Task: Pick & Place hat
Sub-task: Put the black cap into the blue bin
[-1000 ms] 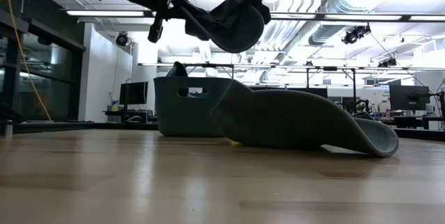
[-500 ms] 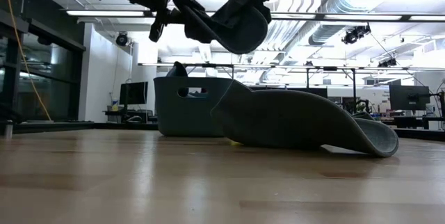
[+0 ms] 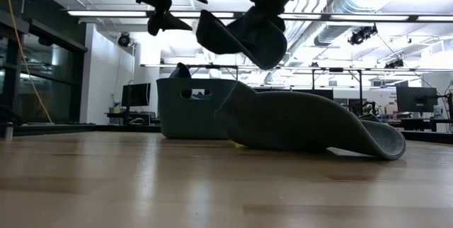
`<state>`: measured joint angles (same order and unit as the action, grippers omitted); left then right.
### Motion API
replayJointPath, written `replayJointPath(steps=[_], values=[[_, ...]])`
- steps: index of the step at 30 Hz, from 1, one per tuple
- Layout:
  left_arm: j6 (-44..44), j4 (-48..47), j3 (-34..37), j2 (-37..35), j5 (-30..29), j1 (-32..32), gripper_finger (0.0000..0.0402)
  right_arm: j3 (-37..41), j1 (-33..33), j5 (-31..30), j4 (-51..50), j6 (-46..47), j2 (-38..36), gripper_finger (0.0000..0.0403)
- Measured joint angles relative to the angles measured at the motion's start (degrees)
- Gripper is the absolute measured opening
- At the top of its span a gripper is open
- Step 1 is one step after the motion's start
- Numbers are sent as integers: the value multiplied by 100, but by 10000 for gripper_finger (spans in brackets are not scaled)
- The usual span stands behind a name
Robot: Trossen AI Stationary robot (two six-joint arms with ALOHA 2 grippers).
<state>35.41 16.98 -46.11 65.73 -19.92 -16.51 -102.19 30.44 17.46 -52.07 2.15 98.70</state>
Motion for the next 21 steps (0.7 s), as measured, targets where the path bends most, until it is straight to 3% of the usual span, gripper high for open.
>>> replayJointPath(steps=[8, 13, 17, 21], values=[[-704, 132, -7, -432, -1692, -7, 342, 0, 361, 377, 225, -19, -17, 8], [-1368, -430, -4, -1116, -2101, -44, 342, 0, 441, 564, 675, 310, -17, 8], [-1349, -1283, 2, -1702, -1585, -396, 342, -2, 473, 725, 1090, 619, 56, 8], [-1286, -1723, 0, -1989, -385, -862, 342, -3, 490, 916, 1558, 1109, 409, 8]])
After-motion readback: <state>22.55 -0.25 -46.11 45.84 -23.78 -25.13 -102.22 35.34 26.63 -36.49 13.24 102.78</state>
